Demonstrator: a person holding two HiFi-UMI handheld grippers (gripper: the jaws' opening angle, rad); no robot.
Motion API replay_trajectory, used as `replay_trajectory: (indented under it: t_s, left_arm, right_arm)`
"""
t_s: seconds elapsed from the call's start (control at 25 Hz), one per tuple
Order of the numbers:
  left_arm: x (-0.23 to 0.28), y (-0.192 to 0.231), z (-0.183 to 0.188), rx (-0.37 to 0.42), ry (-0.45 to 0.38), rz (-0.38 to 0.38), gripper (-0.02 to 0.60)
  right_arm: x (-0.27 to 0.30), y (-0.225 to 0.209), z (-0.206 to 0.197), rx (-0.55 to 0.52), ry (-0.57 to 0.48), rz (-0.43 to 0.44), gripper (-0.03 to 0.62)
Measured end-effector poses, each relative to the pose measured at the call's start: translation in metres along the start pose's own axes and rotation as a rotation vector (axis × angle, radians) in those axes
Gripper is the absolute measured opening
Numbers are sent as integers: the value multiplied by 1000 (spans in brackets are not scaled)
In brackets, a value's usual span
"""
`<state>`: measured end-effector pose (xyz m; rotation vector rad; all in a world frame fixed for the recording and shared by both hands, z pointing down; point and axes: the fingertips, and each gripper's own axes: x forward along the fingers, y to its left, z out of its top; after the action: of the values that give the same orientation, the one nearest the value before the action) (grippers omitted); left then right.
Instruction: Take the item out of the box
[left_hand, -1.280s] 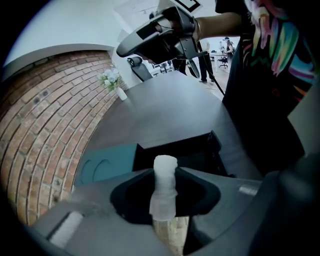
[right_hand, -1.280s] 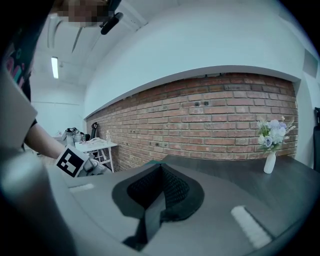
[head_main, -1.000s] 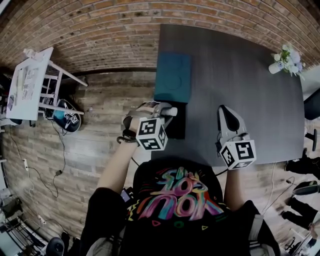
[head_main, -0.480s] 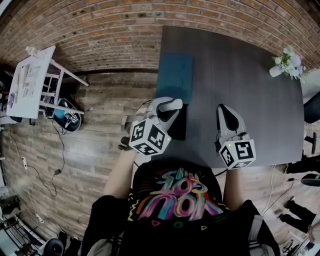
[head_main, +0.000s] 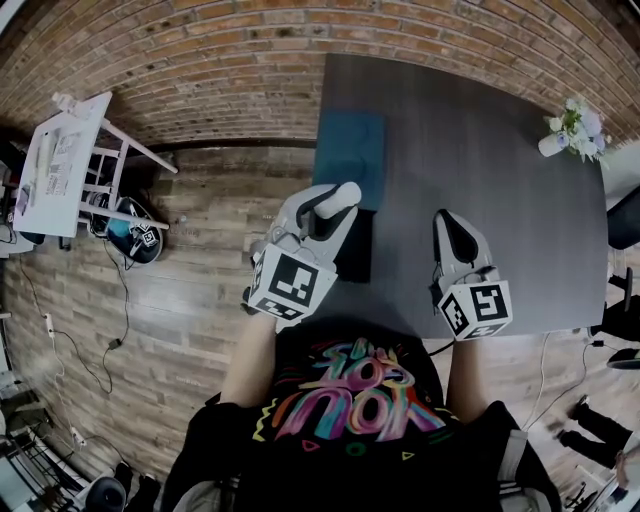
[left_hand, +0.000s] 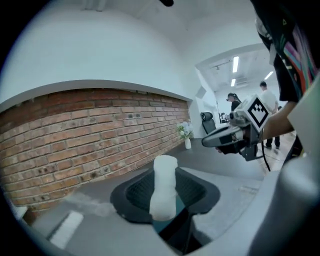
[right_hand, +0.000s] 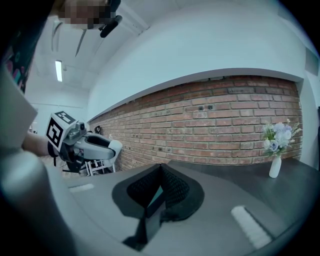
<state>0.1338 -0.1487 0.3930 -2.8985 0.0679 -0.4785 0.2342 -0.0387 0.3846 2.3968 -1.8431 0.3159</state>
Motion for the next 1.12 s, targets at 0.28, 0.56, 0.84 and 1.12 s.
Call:
replay_trajectory:
  t_s: [0.28, 0.56, 0.84, 1.12]
  left_arm:
    - [-20, 13, 7, -146, -88, 86, 135]
    - [-42, 28, 1, -286, -158, 169, 135]
    - [-55, 37, -2, -367, -194, 219, 135]
    - [-63, 38, -8, -374, -194, 229, 135]
  right_arm:
    - [3, 2, 3, 8, -16, 10, 2]
    - [3, 6, 2, 4, -13, 19, 2]
    - [1, 7, 4, -4, -21, 28, 0]
    - [1, 14, 4, -20, -18, 44, 0]
